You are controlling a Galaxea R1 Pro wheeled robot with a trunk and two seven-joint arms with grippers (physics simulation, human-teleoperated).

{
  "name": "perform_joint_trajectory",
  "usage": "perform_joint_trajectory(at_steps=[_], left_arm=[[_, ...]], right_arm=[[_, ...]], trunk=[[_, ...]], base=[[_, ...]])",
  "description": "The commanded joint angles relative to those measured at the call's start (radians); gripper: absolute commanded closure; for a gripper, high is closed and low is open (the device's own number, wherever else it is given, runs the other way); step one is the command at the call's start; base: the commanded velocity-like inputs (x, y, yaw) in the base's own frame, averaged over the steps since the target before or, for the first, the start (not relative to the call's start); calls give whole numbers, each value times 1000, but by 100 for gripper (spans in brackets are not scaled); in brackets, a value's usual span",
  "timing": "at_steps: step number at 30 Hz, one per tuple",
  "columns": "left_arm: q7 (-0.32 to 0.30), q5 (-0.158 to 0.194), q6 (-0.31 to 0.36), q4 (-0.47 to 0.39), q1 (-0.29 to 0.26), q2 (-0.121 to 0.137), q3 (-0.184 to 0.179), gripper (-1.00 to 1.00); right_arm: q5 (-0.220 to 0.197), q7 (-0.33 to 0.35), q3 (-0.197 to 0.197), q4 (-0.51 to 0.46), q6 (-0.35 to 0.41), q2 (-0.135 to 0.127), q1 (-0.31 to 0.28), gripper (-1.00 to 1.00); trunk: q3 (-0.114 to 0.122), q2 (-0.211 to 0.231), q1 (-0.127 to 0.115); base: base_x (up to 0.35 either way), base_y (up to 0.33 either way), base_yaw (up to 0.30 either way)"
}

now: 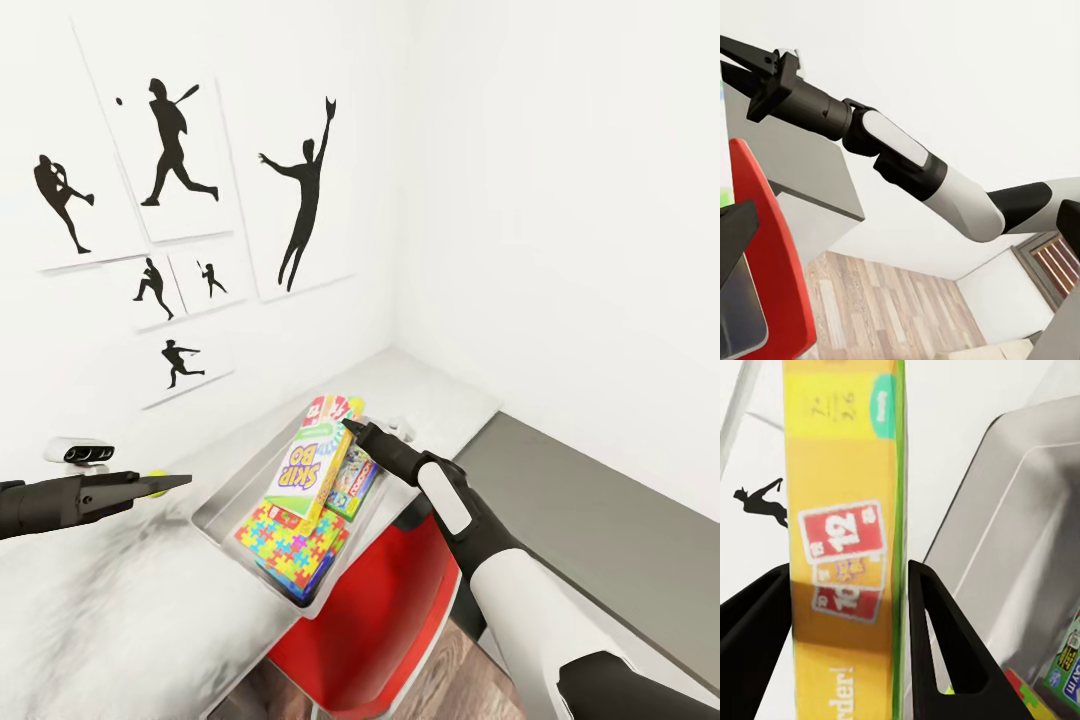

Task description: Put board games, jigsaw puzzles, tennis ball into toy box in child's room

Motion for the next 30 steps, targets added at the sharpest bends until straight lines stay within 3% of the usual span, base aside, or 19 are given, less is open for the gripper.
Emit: perform_joint_trajectory(at_steps=[1,17,30], left_arm=[[-4,0,11,0,-1,0,0,-100],[-4,-3,11,0,-1,0,-1,-100],[-4,-1,11,0,-1,0,0,-100]], right_arm=[[-4,0,0,-2,4,0,-1,100],[4,1,2,-4,2,0,-1,100],[3,1,3,-4,3,0,-1,100]], trunk=[[-2,-2,1],[-1,-2,1],[-12,-2,1]], base=[[0,0,0],[58,0,-19],[-45,0,-1]])
